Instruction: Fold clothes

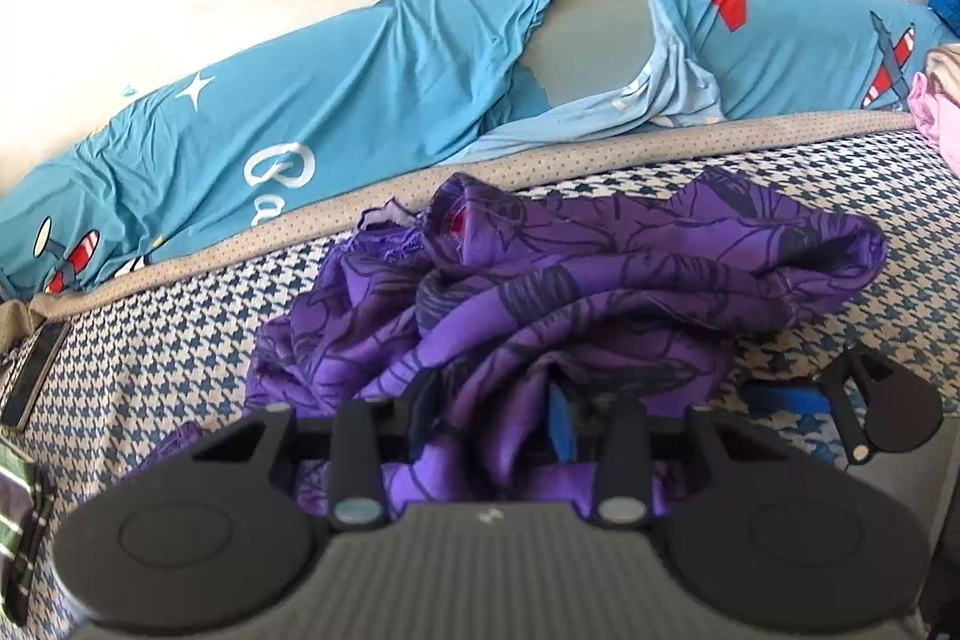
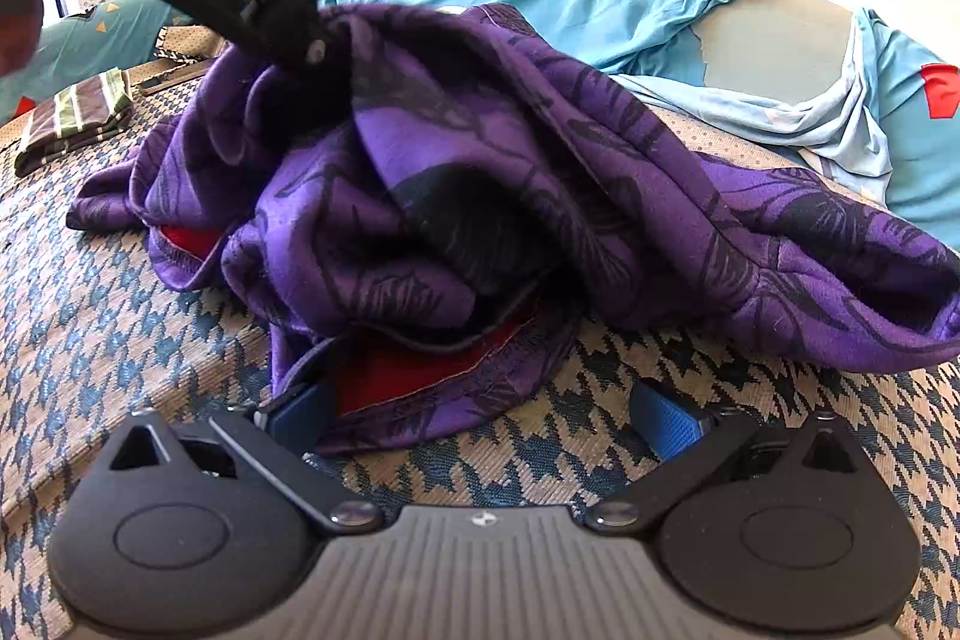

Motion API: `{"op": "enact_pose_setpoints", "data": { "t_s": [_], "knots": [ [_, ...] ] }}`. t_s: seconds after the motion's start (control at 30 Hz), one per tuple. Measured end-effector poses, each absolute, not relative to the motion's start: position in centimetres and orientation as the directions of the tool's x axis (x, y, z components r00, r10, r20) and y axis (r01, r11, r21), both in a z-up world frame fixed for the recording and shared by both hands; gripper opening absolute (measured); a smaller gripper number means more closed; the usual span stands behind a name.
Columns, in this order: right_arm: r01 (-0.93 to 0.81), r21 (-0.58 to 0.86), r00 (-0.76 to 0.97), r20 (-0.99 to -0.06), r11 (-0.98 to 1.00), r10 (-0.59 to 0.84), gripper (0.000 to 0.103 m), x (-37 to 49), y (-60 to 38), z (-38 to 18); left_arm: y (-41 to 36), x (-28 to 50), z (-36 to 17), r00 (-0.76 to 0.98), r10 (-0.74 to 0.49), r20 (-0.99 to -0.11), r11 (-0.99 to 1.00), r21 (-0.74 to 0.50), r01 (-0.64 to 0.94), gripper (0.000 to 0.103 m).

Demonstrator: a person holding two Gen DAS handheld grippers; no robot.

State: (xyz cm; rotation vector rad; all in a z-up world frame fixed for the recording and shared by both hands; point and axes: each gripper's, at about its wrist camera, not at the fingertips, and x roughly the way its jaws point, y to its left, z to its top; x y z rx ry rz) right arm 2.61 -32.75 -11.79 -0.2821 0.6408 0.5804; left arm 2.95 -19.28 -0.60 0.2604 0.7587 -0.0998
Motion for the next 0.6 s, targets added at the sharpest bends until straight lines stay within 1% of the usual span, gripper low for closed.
{"op": "enact_pose_setpoints", "data": {
  "t_s": [0.03,0.07,0.1,0.17,0.23,0.27,0.3,0.4,0.53,0.6],
  "knots": [
    [-0.588,-0.071,0.651,-0.632,0.806,0.419,0.103,2.6,-32.8,-11.8,-19.4,2.8,-0.5,0.731,-0.002,-0.682,0.958,0.207,0.196,0.037],
    [-0.588,-0.072,0.651,-0.632,0.806,0.419,0.103,2.6,-32.8,-11.8,-19.6,2.6,-0.3,0.74,-0.009,-0.673,0.953,0.218,0.209,0.043],
    [-0.588,-0.072,0.652,-0.632,0.806,0.419,0.103,2.6,-32.7,-11.8,-19.5,2.8,-0.4,0.737,-0.004,-0.675,0.955,0.216,0.202,0.047],
    [-0.588,-0.072,0.652,-0.632,0.806,0.419,0.103,2.6,-32.7,-11.8,-19.3,3.2,-0.7,0.739,-0.01,-0.674,0.957,0.209,0.203,0.047],
    [-0.588,-0.072,0.652,-0.632,0.806,0.419,0.103,2.6,-32.7,-11.8,-19.7,3.5,-1.1,0.743,-0.005,-0.669,0.95,0.228,0.212,0.047],
    [-0.588,-0.072,0.652,-0.632,0.806,0.419,0.103,2.6,-32.7,-11.8,-19.9,3.8,-1.3,0.741,0.001,-0.671,0.948,0.236,0.213,0.045],
    [-0.588,-0.071,0.652,-0.632,0.806,0.419,0.103,2.6,-32.7,-11.8,-19.9,4.2,-1.5,0.735,0.005,-0.678,0.951,0.23,0.206,0.04],
    [-0.588,-0.071,0.652,-0.632,0.806,0.419,0.103,2.6,-32.7,-11.8,-19.4,5.1,-1.6,0.712,-0.014,-0.702,0.972,0.157,0.174,0.034],
    [-0.588,-0.072,0.652,-0.632,0.806,0.419,0.103,2.6,-32.7,-11.8,-19.3,5.2,-1.9,0.714,-0.013,-0.7,0.97,0.164,0.179,0.033],
    [-0.588,-0.072,0.652,-0.632,0.806,0.419,0.103,2.6,-32.7,-11.8,-19.1,5.5,-2.0,0.705,-0.018,-0.709,0.975,0.146,0.171,0.033]
  ]
}}
